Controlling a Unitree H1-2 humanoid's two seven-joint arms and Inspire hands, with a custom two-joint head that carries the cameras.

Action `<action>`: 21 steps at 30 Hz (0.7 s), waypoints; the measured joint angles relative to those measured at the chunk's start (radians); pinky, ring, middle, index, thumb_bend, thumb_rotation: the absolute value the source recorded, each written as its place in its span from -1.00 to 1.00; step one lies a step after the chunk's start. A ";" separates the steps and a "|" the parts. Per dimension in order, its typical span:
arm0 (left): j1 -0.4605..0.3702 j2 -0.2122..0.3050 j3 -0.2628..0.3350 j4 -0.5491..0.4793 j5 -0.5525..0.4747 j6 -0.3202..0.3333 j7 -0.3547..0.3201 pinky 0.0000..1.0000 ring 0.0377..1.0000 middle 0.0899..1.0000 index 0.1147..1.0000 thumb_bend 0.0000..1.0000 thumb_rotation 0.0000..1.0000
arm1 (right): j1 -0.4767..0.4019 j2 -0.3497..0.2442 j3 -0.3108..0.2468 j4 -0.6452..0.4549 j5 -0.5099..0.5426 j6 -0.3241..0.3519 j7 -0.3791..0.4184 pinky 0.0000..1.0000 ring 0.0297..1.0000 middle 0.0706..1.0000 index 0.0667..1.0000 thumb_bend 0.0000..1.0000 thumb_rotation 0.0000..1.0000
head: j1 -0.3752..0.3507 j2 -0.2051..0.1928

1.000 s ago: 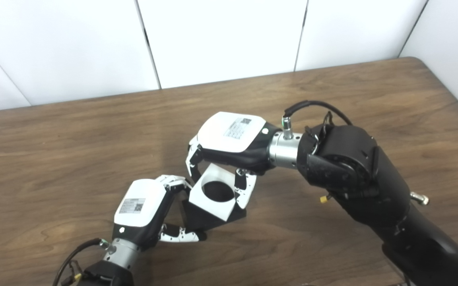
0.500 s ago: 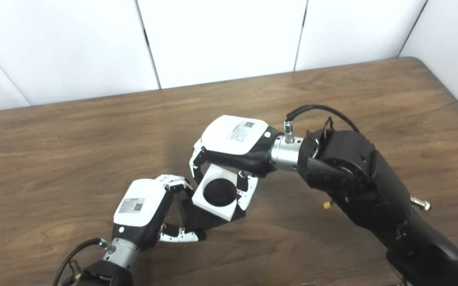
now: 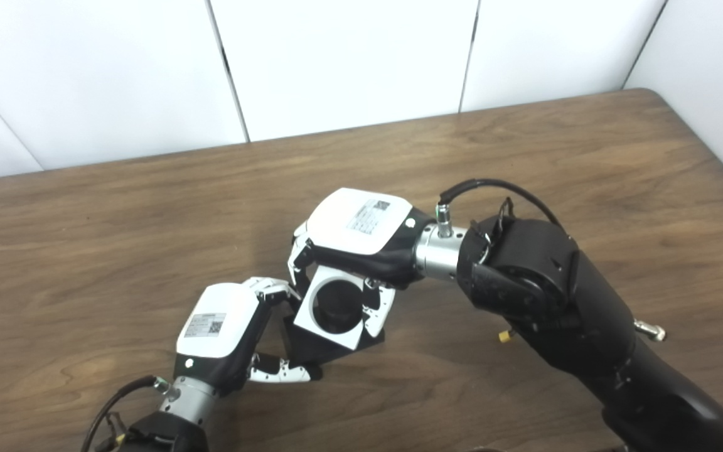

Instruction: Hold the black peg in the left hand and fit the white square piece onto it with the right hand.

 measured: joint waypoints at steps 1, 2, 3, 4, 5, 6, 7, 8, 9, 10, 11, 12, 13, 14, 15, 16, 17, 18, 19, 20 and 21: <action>0.001 0.000 0.000 0.000 0.000 -0.002 0.004 0.38 0.52 0.44 -0.16 0.04 -0.91 | 0.001 0.001 -0.002 0.005 -0.001 -0.003 -0.010 0.64 0.65 0.43 -0.11 0.04 -0.74 | 0.005 0.002; 0.001 0.000 -0.001 0.001 0.000 -0.004 0.009 0.37 0.51 0.44 -0.16 0.04 -0.91 | 0.004 0.002 -0.003 0.007 -0.002 -0.006 -0.018 0.63 0.64 0.43 -0.10 0.04 -0.74 | 0.005 0.002; 0.003 0.000 -0.001 0.001 0.000 -0.005 0.012 0.38 0.52 0.44 -0.16 0.04 -0.91 | 0.007 0.003 -0.005 0.008 -0.002 -0.012 -0.024 0.61 0.64 0.42 -0.11 0.04 -0.75 | 0.005 0.002; 0.003 0.000 -0.001 0.001 0.000 -0.006 0.014 0.37 0.51 0.44 -0.16 0.04 -0.91 | 0.009 0.003 -0.007 0.010 -0.001 -0.017 -0.029 0.61 0.64 0.43 -0.11 0.04 -0.75 | 0.005 0.002; 0.003 0.000 -0.001 0.001 0.000 -0.006 0.015 0.37 0.51 0.44 -0.16 0.04 -0.91 | 0.011 0.004 -0.009 0.012 0.000 -0.020 -0.034 0.60 0.64 0.43 -0.11 0.04 -0.75 | 0.005 0.002; 0.003 0.000 -0.002 0.001 0.001 -0.005 0.015 0.37 0.51 0.44 -0.16 0.04 -0.91 | 0.012 0.004 -0.011 0.014 0.003 -0.021 -0.036 0.60 0.64 0.43 -0.11 0.04 -0.75 | 0.005 0.002; 0.003 0.000 -0.002 0.001 0.001 -0.005 0.016 0.38 0.51 0.44 -0.16 0.04 -0.91 | 0.012 0.006 -0.013 0.019 0.006 -0.021 -0.039 0.60 0.64 0.43 -0.11 0.04 -0.75 | 0.005 0.003; 0.003 0.000 -0.002 0.002 0.001 -0.005 0.017 0.39 0.51 0.44 -0.16 0.04 -0.91 | 0.012 0.006 -0.015 0.025 0.009 -0.022 -0.042 0.60 0.65 0.43 -0.11 0.04 -0.75 | 0.005 0.003; 0.003 0.000 -0.002 0.002 0.002 -0.005 0.018 0.40 0.50 0.44 -0.16 0.04 -0.91 | 0.012 0.006 -0.020 0.034 0.010 -0.023 -0.049 0.60 0.65 0.43 -0.11 0.04 -0.75 | 0.005 0.003; 0.003 0.000 -0.003 0.002 0.002 -0.005 0.019 0.40 0.50 0.43 -0.16 0.04 -0.91 | 0.012 0.006 -0.026 0.042 0.010 -0.025 -0.052 0.60 0.65 0.43 -0.11 0.04 -0.75 | 0.006 0.003; 0.004 0.000 -0.005 0.003 0.002 -0.006 0.021 0.41 0.50 0.43 -0.16 0.04 -0.91 | 0.013 0.003 -0.030 0.050 0.011 -0.023 -0.054 0.60 0.65 0.43 -0.11 0.05 -0.75 | 0.006 0.003; 0.004 -0.001 -0.005 0.003 0.002 -0.006 0.024 0.40 0.50 0.43 -0.16 0.04 -0.91 | 0.013 0.003 -0.031 0.051 0.014 -0.026 -0.056 0.59 0.65 0.43 -0.11 0.05 -0.74 | 0.006 0.003; 0.004 -0.001 -0.005 0.004 0.001 -0.006 0.026 0.40 0.50 0.43 -0.16 0.04 -0.91 | 0.013 0.003 -0.031 0.052 0.014 -0.028 -0.056 0.59 0.65 0.43 -0.11 0.05 -0.75 | 0.006 0.003; 0.004 -0.001 -0.005 0.005 0.001 -0.006 0.028 0.39 0.50 0.43 -0.16 0.04 -0.91 | 0.013 0.003 -0.033 0.053 0.016 -0.030 -0.058 0.59 0.65 0.43 -0.11 0.05 -0.74 | 0.006 0.003; 0.005 -0.001 -0.006 0.006 0.001 -0.006 0.030 0.39 0.50 0.43 -0.16 0.04 -0.91 | 0.013 0.002 -0.035 0.056 0.019 -0.031 -0.059 0.58 0.65 0.43 -0.11 0.05 -0.74 | 0.006 0.003; 0.005 -0.001 -0.006 0.006 0.001 -0.006 0.031 0.39 0.50 0.43 -0.16 0.04 -0.91 | 0.013 0.002 -0.040 0.060 0.024 -0.032 -0.059 0.58 0.65 0.44 -0.11 0.05 -0.74 | 0.006 0.003; 0.005 -0.001 -0.007 0.006 0.001 -0.006 0.032 0.39 0.51 0.43 -0.16 0.04 -0.91 | 0.012 0.002 -0.045 0.065 0.031 -0.032 -0.060 0.58 0.65 0.44 -0.11 0.04 -0.74 | 0.008 0.002; 0.005 -0.001 -0.007 0.006 0.002 -0.005 0.032 0.39 0.51 0.44 -0.16 0.04 -0.91 | 0.012 0.002 -0.050 0.068 0.038 -0.031 -0.060 0.59 0.65 0.44 -0.11 0.04 -0.74 | 0.008 0.002; 0.005 -0.001 -0.008 0.006 0.002 -0.005 0.031 0.40 0.51 0.44 -0.16 0.04 -0.91 | 0.013 0.001 -0.056 0.072 0.048 -0.028 -0.060 0.57 0.65 0.44 -0.11 0.04 -0.74 | 0.009 0.002; 0.005 -0.001 -0.009 0.006 0.002 -0.005 0.031 0.40 0.52 0.44 -0.16 0.04 -0.91 | 0.014 -0.001 -0.063 0.079 0.056 -0.024 -0.060 0.56 0.65 0.44 -0.11 0.04 -0.74 | 0.009 0.002; 0.004 -0.002 -0.010 0.006 0.002 -0.004 0.031 0.40 0.52 0.45 -0.16 0.04 -0.91 | 0.015 -0.004 -0.069 0.086 0.071 -0.021 -0.059 0.55 0.65 0.44 -0.11 0.04 -0.74 | 0.011 0.002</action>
